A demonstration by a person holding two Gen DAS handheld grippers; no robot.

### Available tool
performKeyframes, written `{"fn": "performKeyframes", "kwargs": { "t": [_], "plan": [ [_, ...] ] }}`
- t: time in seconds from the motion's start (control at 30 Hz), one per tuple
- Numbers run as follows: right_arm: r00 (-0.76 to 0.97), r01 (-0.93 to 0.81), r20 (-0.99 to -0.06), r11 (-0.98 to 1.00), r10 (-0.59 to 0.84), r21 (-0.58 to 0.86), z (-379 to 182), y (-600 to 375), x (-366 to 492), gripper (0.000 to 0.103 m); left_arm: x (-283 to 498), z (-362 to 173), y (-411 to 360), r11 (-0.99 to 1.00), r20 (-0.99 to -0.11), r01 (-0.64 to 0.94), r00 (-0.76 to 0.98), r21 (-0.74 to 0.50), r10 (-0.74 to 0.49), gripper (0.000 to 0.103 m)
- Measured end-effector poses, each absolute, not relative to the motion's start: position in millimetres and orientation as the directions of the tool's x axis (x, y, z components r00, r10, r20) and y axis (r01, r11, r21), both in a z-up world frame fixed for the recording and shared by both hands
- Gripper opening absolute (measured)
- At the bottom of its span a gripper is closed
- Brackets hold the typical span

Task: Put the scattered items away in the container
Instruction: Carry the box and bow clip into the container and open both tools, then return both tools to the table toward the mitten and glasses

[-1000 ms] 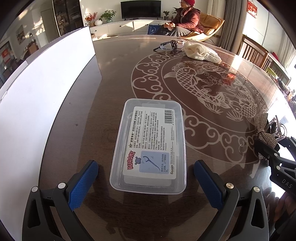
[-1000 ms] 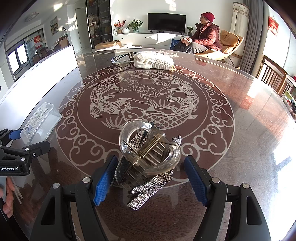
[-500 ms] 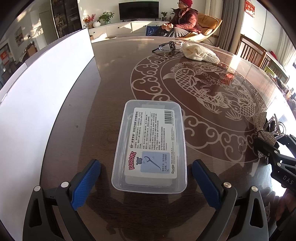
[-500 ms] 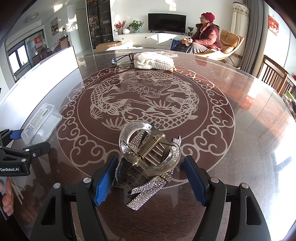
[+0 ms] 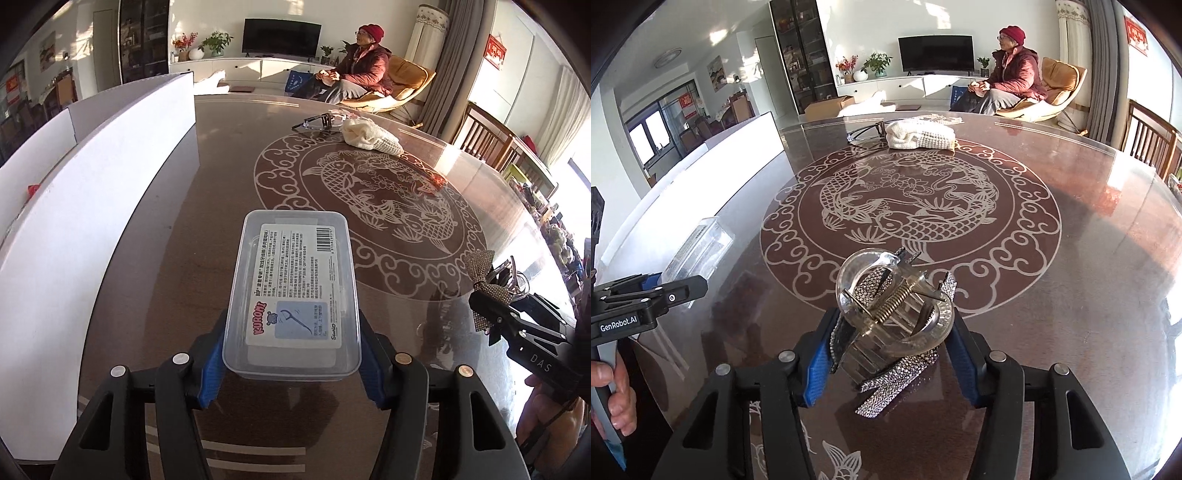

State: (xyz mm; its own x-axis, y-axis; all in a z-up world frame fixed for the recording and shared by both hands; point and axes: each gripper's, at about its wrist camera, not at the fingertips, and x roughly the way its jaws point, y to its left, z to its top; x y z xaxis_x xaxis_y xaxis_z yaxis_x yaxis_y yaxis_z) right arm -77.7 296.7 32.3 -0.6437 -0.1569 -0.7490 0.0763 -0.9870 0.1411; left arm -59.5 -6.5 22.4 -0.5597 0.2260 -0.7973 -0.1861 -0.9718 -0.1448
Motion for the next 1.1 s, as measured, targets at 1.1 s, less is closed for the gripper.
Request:
{"fn": "performKeyframes", "kwargs": {
  "t": [1.1],
  "plan": [
    [-0.465, 0.624, -0.659, -0.747, -0.591, 0.229, 118, -29, -180, 0.066, -69, 69, -295, -0.944, -0.79, 0.32, -0.597, -0.073, -0.141, 0.08]
  ]
}}
